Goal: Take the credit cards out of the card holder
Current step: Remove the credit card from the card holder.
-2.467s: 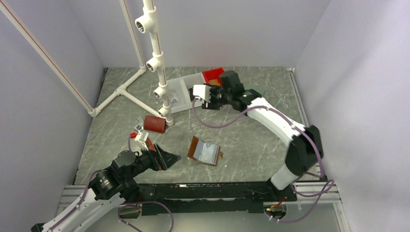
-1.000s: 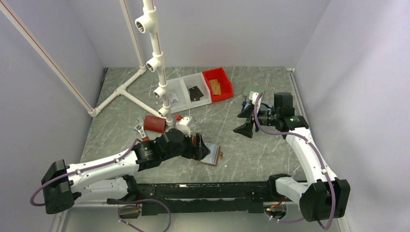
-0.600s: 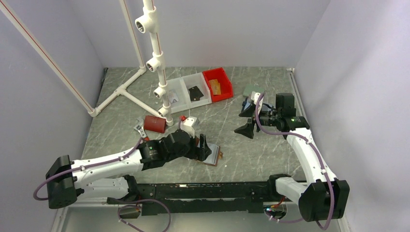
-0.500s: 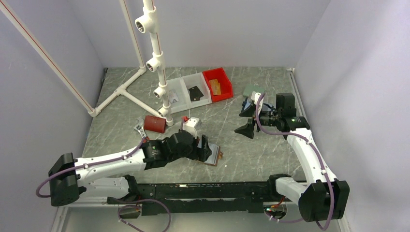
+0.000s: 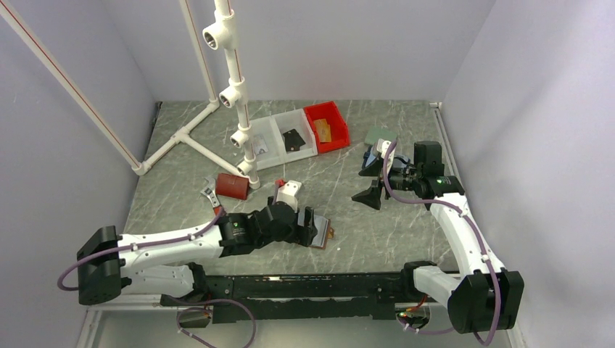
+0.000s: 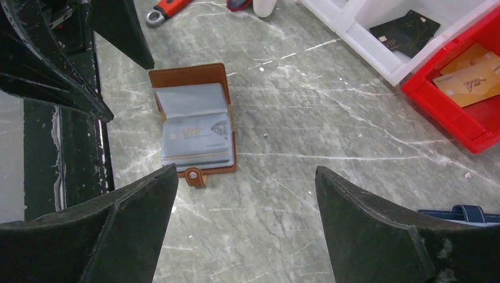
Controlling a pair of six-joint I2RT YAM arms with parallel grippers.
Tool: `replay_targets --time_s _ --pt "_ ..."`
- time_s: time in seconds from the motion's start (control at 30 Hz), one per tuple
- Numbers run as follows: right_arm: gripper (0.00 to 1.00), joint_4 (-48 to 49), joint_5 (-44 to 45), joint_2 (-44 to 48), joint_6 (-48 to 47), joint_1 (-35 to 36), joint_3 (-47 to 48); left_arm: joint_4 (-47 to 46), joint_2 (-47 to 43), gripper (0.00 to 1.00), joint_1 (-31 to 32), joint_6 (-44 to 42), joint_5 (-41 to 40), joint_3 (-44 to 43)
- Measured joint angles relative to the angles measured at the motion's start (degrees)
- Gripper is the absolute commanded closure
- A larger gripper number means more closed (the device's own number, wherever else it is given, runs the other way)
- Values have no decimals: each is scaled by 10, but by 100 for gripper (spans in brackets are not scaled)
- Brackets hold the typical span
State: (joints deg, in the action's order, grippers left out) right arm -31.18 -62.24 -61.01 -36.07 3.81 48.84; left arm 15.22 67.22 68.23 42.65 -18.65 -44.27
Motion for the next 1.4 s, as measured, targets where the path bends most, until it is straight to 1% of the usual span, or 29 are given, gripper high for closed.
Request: replay_targets --time_s 0.03,0.07,0.2,0.33,0.47,0.57,0.73,0.97,1.4 --pt "11 0 0 0 -1 0 0 -6 -6 1 0 1 -2 9" --pt "11 0 0 0 -1 0 0 -10 -13 1 0 3 -3 17" --pt "11 0 -1 0 -2 0 -1 -21 -40 1 0 22 -16 47" --pt "11 1 -1 0 -2 0 -3 -35 -47 1 0 25 -15 57" --pt "10 2 -2 0 -1 0 -6 -47 -38 7 0 19 -3 56" --pt "10 4 -4 0 -1 0 -7 -40 -2 13 0 14 5 40" --pt "10 6 -10 0 3 0 -7 -15 80 21 0 9 8 -15" --pt "10 9 -13 0 6 0 -7 33 162 21 0 4 -4 -84" --pt "10 12 -14 0 11 0 -8 71 254 18 -19 -6 -18 -128"
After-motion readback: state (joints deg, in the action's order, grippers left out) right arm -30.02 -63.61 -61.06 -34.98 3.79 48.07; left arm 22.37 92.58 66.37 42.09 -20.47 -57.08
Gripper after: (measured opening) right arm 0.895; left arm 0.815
